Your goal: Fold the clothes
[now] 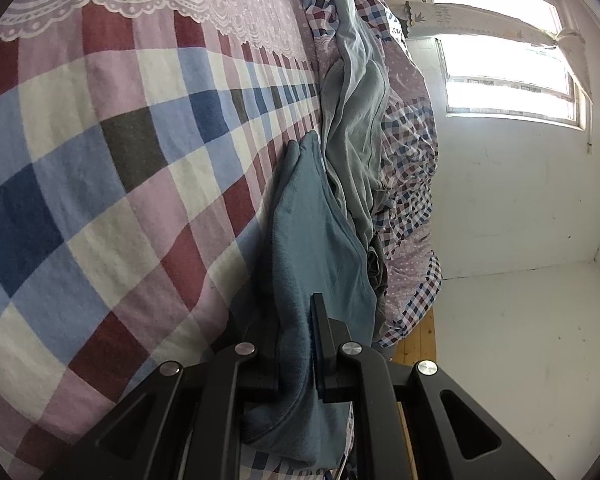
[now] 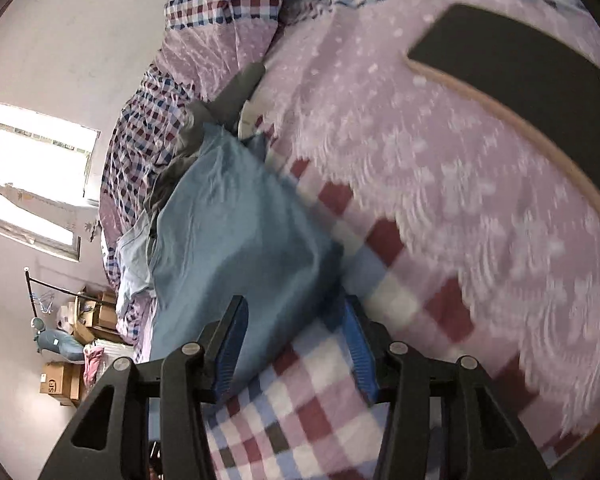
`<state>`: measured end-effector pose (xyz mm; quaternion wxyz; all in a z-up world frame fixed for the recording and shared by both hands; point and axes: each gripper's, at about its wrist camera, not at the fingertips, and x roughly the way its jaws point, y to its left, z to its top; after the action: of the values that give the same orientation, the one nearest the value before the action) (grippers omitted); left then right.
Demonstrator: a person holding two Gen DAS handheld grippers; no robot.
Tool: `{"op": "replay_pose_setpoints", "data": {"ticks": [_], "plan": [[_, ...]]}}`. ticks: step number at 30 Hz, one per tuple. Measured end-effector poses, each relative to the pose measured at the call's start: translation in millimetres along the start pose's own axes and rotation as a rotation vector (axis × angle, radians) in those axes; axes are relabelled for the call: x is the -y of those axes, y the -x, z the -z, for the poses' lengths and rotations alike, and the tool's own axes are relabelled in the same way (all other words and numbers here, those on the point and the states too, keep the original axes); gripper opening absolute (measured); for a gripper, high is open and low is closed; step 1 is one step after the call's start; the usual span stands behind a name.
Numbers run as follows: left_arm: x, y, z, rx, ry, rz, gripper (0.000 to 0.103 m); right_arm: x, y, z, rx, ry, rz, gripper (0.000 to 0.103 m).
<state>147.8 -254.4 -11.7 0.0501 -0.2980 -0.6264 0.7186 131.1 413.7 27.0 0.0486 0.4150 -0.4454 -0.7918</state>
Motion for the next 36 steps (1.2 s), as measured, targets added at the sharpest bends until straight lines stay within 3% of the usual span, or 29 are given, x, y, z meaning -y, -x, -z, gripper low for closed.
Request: {"op": "replay_pose_setpoints", "data": {"ticks": [7, 17, 26, 28, 30, 36], "plan": [[-1.0, -0.4, -1.8, -0.004, 0.002, -0.003, 0.011, -5.0, -29.9, -27.7, -0.051, 0.04, -0.038, 0.054], [-0.1, -2.1, -2.9, -0.011, -0.011, -0.01, 0.011, -9.7, -70.4, -67.2, -0.204, 0.065, -0.238, 0.054], [2.2, -4.1, -4.6, -0.017, -0.031, -0.011, 0.011, -28.8, -95.8, -70.4, -0.266, 0.149, -0.213, 0.054], [1.8, -3.7, -5.1, -0.017, -0.029, -0.002, 0.011, -33.0, -97.2, -69.6, -0.263, 0.168, -0.194, 0.044], [2.0, -3.3, -5.5, -0.016, -0.03, 0.006, 0.011, -36.2, -100.2, -66.7, -0.279, 0.193, -0.155, 0.016], [7.9, -0.2, -6.5, -0.012, -0.048, 0.041, 0.009, -48.4, -90.4, -58.7, -0.244, 0.25, -0.115, 0.008]]}}
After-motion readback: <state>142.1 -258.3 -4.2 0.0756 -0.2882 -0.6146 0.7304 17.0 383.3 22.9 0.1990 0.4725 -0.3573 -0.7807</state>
